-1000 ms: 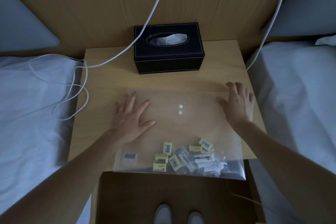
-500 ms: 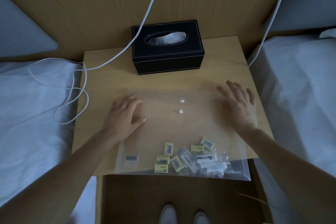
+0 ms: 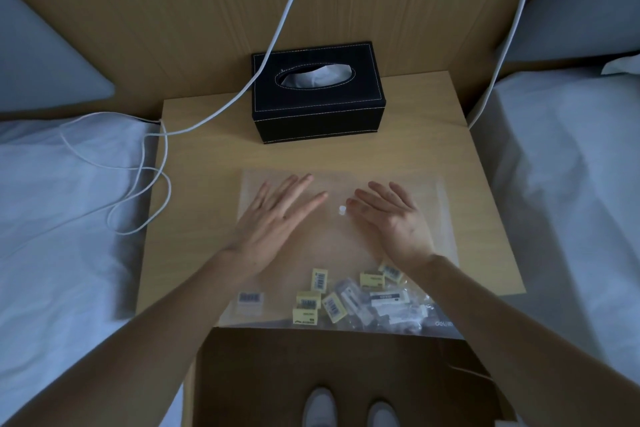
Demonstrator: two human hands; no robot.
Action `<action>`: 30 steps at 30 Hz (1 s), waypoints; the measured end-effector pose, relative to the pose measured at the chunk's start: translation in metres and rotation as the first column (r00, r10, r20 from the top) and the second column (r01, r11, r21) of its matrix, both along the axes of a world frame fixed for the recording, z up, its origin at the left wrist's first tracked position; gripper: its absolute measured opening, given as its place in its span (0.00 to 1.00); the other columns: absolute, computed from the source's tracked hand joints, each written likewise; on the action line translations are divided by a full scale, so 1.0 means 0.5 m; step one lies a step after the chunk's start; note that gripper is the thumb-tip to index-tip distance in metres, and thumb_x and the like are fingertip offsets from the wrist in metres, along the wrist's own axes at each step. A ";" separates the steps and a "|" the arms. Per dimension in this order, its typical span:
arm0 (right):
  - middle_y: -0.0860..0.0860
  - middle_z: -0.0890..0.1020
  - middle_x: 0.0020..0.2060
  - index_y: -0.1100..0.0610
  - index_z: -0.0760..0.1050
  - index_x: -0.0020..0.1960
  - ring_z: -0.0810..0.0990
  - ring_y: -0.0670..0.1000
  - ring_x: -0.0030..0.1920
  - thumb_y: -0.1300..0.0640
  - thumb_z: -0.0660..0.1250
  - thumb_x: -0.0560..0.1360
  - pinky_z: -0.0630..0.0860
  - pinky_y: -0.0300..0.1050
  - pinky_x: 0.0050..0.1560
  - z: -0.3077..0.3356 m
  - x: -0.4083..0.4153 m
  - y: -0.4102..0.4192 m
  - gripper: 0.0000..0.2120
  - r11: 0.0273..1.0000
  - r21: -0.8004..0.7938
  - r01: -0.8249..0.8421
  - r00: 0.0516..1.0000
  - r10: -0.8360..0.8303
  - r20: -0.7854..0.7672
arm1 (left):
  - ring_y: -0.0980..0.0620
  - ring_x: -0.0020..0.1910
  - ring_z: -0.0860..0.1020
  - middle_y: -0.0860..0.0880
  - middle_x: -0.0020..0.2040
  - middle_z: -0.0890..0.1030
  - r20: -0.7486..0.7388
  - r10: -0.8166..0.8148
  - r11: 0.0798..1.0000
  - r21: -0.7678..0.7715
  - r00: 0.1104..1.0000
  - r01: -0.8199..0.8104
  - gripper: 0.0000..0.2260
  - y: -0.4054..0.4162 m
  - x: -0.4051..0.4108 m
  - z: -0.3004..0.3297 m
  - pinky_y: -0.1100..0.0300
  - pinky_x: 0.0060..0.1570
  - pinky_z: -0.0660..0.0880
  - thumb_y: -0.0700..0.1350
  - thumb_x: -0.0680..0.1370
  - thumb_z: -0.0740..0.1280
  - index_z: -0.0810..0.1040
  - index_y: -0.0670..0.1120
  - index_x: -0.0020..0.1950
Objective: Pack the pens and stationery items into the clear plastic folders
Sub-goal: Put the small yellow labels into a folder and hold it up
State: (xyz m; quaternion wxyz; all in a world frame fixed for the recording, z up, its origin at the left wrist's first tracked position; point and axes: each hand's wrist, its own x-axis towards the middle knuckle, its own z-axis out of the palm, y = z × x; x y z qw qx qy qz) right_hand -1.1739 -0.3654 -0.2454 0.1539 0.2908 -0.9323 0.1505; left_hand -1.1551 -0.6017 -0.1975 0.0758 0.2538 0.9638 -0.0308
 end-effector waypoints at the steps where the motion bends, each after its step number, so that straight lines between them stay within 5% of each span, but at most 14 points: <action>1: 0.54 0.84 0.52 0.55 0.83 0.51 0.82 0.57 0.54 0.62 0.68 0.70 0.74 0.53 0.60 0.000 0.002 -0.006 0.11 1.000 -0.021 -0.002 1.000 0.002 0.007 | 0.42 0.77 0.46 0.44 0.78 0.41 0.084 -0.031 0.999 -0.031 0.996 0.034 0.52 0.006 0.001 0.000 0.43 0.72 0.43 0.21 0.65 0.59 0.36 0.56 0.76; 3: 0.54 0.85 0.50 0.56 0.84 0.50 0.84 0.57 0.51 0.61 0.65 0.71 0.78 0.54 0.54 0.001 0.005 -0.014 0.11 0.998 -0.052 -0.027 1.000 0.027 0.010 | 0.46 0.76 0.37 0.48 0.77 0.33 0.232 -0.044 0.994 -0.092 0.972 0.067 0.49 0.018 0.003 0.000 0.45 0.72 0.36 0.25 0.71 0.61 0.30 0.57 0.73; 7: 0.52 0.85 0.47 0.56 0.85 0.47 0.84 0.54 0.48 0.60 0.62 0.70 0.79 0.47 0.48 0.000 0.009 -0.014 0.13 0.995 -0.085 -0.055 0.998 0.055 0.005 | 0.47 0.75 0.34 0.51 0.73 0.28 0.314 0.004 0.994 -0.103 0.949 0.030 0.47 0.030 0.002 -0.006 0.42 0.73 0.38 0.30 0.74 0.63 0.32 0.58 0.74; 17: 0.53 0.85 0.46 0.59 0.84 0.46 0.84 0.54 0.46 0.63 0.61 0.71 0.80 0.46 0.47 0.004 0.010 -0.018 0.12 0.989 -0.025 -0.146 0.988 0.145 -0.044 | 0.47 0.76 0.35 0.51 0.77 0.33 0.371 0.036 0.994 -0.109 0.928 0.005 0.39 0.035 -0.004 -0.009 0.40 0.73 0.42 0.35 0.79 0.58 0.34 0.60 0.75; 24: 0.54 0.84 0.48 0.61 0.83 0.48 0.84 0.55 0.48 0.63 0.59 0.71 0.81 0.49 0.49 0.007 0.012 -0.011 0.15 0.984 0.030 -0.178 0.984 0.178 -0.012 | 0.46 0.76 0.35 0.50 0.76 0.30 0.356 0.016 0.979 -0.194 0.934 0.057 0.42 0.038 -0.005 -0.002 0.36 0.72 0.47 0.33 0.78 0.57 0.27 0.59 0.70; 27: 0.55 0.84 0.51 0.61 0.82 0.52 0.83 0.56 0.51 0.64 0.64 0.69 0.79 0.55 0.54 -0.001 0.012 -0.003 0.14 0.986 0.024 -0.167 0.986 0.166 0.023 | 0.47 0.76 0.35 0.51 0.76 0.32 0.390 0.040 0.985 -0.168 0.920 0.028 0.40 0.042 -0.006 0.008 0.37 0.73 0.45 0.31 0.78 0.56 0.33 0.60 0.75; 30: 0.57 0.82 0.56 0.60 0.81 0.57 0.81 0.59 0.56 0.69 0.76 0.62 0.73 0.63 0.59 -0.008 0.021 0.013 0.24 0.993 0.007 -0.121 0.979 0.118 0.165 | 0.48 0.77 0.47 0.53 0.79 0.45 0.393 0.095 0.987 0.084 0.914 -0.139 0.36 0.037 -0.004 0.010 0.45 0.74 0.52 0.28 0.77 0.55 0.51 0.60 0.77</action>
